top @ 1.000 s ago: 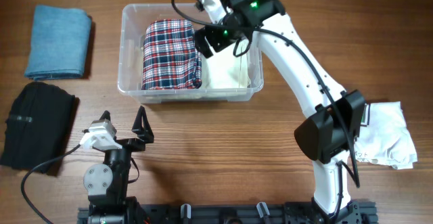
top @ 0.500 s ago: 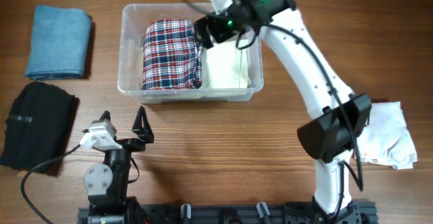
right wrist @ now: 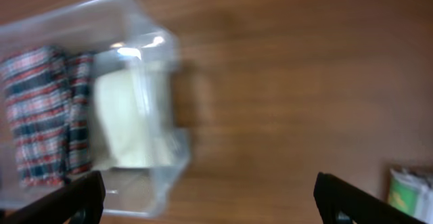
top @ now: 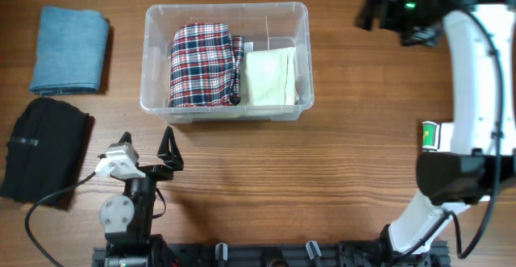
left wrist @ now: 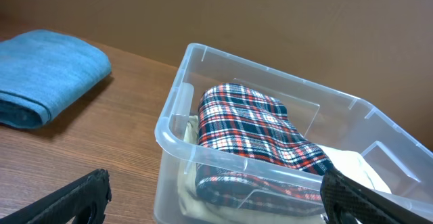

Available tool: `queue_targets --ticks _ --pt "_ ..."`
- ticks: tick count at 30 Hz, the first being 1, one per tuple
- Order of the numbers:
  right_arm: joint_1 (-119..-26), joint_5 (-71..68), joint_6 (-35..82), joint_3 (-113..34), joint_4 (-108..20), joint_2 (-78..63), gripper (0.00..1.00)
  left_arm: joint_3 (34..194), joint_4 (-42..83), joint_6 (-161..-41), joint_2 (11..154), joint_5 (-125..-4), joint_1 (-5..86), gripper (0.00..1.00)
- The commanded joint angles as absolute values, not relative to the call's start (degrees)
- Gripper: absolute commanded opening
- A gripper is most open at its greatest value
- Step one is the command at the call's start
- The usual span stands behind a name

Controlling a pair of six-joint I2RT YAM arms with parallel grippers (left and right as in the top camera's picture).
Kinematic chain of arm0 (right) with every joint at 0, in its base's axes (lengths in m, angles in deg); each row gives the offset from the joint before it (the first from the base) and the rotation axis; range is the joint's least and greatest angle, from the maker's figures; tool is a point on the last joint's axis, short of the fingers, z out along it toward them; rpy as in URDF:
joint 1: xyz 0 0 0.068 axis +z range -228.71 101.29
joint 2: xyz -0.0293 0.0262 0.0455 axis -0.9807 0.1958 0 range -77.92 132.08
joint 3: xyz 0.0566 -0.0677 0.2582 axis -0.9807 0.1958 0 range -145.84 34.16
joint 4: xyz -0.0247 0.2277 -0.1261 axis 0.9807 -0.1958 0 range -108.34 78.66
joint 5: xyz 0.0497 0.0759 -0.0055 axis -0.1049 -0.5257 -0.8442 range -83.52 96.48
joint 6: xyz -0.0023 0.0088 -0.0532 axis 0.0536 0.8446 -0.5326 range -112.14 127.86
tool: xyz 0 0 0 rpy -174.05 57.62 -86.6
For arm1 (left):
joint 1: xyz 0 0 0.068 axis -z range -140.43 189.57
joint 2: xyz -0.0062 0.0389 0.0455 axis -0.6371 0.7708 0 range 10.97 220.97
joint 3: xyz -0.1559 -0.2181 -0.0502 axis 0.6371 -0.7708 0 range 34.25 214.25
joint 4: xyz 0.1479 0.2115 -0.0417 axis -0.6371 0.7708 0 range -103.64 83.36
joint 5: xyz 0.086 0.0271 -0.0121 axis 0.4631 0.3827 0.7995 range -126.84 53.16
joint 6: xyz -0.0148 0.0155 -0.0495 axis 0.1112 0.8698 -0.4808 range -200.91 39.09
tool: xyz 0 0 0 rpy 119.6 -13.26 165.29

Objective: Pack container
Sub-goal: 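Move the right gripper to the white cloth with green label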

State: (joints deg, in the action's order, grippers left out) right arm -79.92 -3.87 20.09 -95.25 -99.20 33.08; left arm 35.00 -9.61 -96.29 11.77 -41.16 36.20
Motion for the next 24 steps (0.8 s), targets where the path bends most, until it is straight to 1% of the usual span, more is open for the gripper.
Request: queue_targets --ticks 1,5,10,12,14,17,20,24 --pt "-88.93 2.73 26.84 -96.41 -101.76 28.39 1.00 34.57 -9.57 -96.20 11.35 -40.81 36.48 1.00" --pt "-98.04 3.71 27.82 -95.42 -103.48 27.93 1.00 34.57 -9.57 -96.20 11.35 -40.81 36.48 1.00" --pt "-108.97 3.49 28.00 -86.85 -103.48 27.64 1.00 34.57 -9.57 -96.20 11.35 -40.81 36.48 1.00" --pt "-111.77 3.51 27.32 -83.73 -103.48 26.29 1.00 34.57 -9.57 -96.20 11.35 -40.81 36.48 1.00" --pt "-115.03 3.56 25.59 -80.91 -103.48 23.12 1.00 34.57 -9.57 -96.20 11.35 -40.81 36.48 1.00" --pt "-120.32 3.51 24.57 -76.84 -102.96 14.57 1.00 34.57 -9.57 -96.20 11.35 -40.81 36.48 1.00" --pt "-125.95 3.51 26.05 -71.86 -98.04 6.83 1.00 34.57 -9.57 -96.18 11.35 -40.81 36.48 1.00" --pt "-130.44 3.82 27.58 -63.97 -94.50 5.00 1.00 34.57 -9.57 -96.20 11.35 -40.81 36.48 1.00"
